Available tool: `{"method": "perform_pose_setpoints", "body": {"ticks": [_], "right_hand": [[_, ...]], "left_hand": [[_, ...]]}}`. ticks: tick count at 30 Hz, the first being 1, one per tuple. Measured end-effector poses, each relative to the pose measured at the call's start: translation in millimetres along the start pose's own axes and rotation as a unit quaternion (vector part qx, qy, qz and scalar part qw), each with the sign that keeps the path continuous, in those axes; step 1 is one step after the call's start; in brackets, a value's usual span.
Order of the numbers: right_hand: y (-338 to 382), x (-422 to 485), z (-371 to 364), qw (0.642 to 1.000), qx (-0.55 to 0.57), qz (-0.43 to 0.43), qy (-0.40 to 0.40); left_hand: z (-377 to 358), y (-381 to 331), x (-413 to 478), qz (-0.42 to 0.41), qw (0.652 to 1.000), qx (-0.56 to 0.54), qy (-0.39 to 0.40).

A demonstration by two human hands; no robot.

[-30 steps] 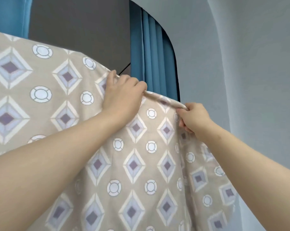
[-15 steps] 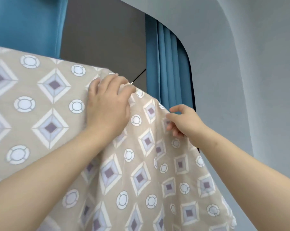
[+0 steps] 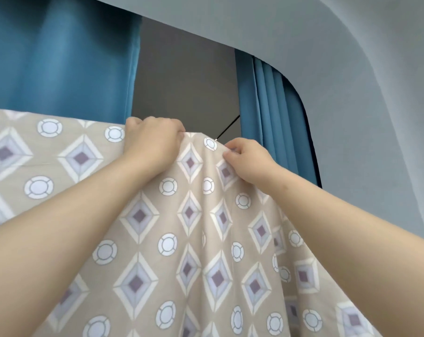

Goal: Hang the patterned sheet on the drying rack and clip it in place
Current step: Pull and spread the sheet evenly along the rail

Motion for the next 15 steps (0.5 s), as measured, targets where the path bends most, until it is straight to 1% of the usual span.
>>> {"method": "perform_pose_setpoints", "body": {"ticks": [3, 7, 11, 13, 15], "right_hand": [[7, 1, -4, 1.000, -0.007, -0.004, -0.015], [19, 3, 7, 0.997, -0.019, 0.028, -0.075], [29, 15, 7, 0.993, -0.097, 0.044, -0.047], [35, 22, 11, 0.991, -0.108, 0.045, -0.061], [46, 29, 13, 0.991, -0.088, 0.055, -0.086]], "left_hand": [[5, 8, 9, 0.016, 1.000, -0.024, 0.002], [7, 8, 9, -0.006, 1.000, 0.005, -0.018], [11, 6, 11, -0.028, 0.999, 0.040, -0.024], [18, 6, 15, -0.039, 0.996, 0.074, -0.032], [26, 14, 20, -0.027, 0.995, 0.091, -0.039]]}}
Point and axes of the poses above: each hand's wrist, its own x-axis towards the middle knuckle, its own z-axis out of the back of the hand, y = z × x, the point moved 8 cm from there along x, towards the middle knuckle, and after that the axes turned 2 degrees about -y, right-handed, at the moved point
